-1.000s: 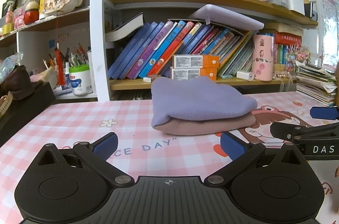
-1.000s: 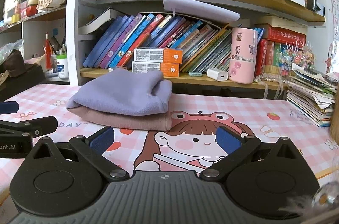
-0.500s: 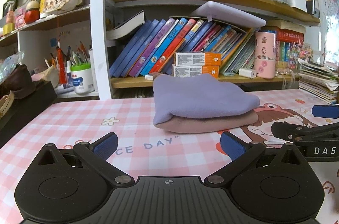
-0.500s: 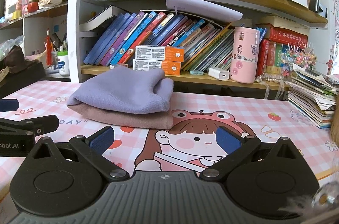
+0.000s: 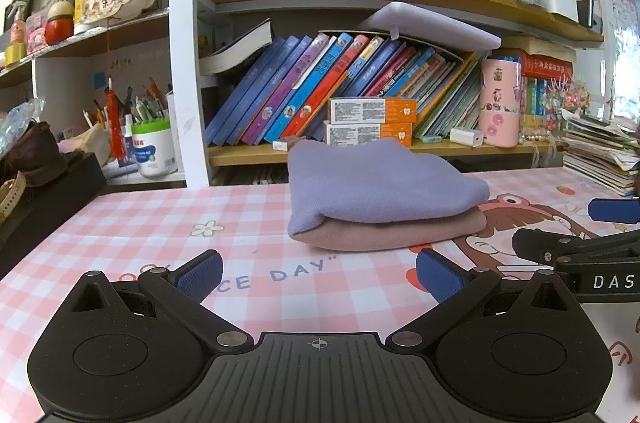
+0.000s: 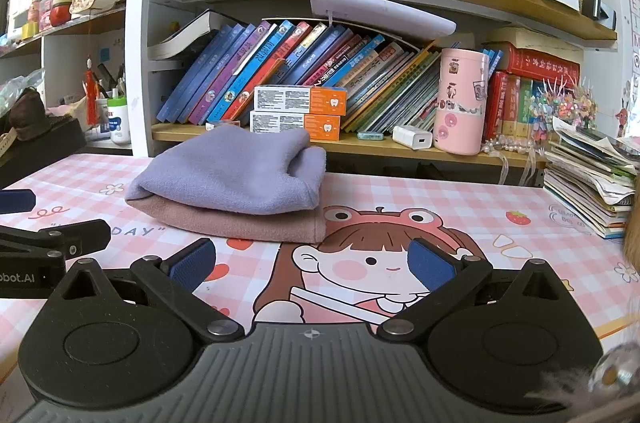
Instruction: Fold clothes
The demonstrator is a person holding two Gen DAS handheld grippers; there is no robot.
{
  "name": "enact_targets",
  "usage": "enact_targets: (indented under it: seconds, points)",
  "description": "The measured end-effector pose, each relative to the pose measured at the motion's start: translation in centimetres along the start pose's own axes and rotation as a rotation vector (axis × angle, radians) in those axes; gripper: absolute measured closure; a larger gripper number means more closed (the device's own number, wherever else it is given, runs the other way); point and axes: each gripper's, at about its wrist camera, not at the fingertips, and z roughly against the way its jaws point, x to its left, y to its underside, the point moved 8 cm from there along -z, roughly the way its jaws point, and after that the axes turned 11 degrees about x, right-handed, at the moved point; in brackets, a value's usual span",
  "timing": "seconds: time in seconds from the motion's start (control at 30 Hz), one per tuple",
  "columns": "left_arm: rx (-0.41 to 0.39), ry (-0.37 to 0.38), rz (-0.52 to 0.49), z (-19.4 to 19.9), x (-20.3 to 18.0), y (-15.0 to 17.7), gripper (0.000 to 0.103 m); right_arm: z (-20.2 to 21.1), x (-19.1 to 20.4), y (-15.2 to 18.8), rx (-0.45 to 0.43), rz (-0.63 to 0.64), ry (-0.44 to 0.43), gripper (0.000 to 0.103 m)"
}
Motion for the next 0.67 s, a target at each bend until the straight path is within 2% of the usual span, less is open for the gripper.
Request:
enact_targets:
  seconds: [0.67]
  points:
    - [0.016,-0.024,-0.007,-0.33,0.03,0.01,0.0,0.0,0.14,0.01,0.0,0.009,0.007,0.0]
